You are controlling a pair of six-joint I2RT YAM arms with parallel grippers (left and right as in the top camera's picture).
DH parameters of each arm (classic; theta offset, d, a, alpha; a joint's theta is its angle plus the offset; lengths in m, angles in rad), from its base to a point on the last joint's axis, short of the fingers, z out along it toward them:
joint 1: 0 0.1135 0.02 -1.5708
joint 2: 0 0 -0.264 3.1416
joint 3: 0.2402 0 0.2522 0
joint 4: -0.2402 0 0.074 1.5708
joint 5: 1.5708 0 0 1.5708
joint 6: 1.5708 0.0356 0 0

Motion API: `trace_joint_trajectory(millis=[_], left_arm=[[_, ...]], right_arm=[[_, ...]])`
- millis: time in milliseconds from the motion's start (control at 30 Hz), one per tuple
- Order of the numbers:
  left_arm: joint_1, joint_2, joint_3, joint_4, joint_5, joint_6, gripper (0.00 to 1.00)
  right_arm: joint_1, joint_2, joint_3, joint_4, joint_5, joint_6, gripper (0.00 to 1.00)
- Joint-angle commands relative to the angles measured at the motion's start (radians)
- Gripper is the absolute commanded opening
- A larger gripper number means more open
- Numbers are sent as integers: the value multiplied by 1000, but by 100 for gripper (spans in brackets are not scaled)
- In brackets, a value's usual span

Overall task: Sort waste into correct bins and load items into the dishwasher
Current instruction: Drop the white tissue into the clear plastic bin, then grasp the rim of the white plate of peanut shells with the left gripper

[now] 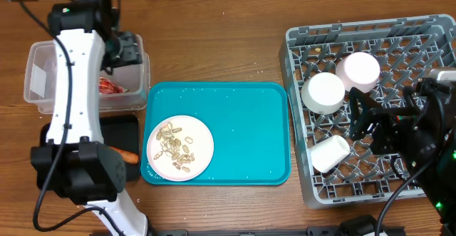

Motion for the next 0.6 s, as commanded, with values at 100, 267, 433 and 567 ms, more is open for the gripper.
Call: trace_joint_trajectory(millis=[100,267,433,567], left_arm=[[-312,-79,22,-159,-24,14,58],[-512,-77,-186,-132,-73,-111,58],[-645,-77,-422,2,-61,-168,55],[-719,-77,-552,51,-86,-246,53]], right_arm=[[2,-3,6,5,6,3,100],[2,-3,6,5,6,3,100],[2,-3,6,5,6,3,100],[2,-3,6,5,6,3,100]])
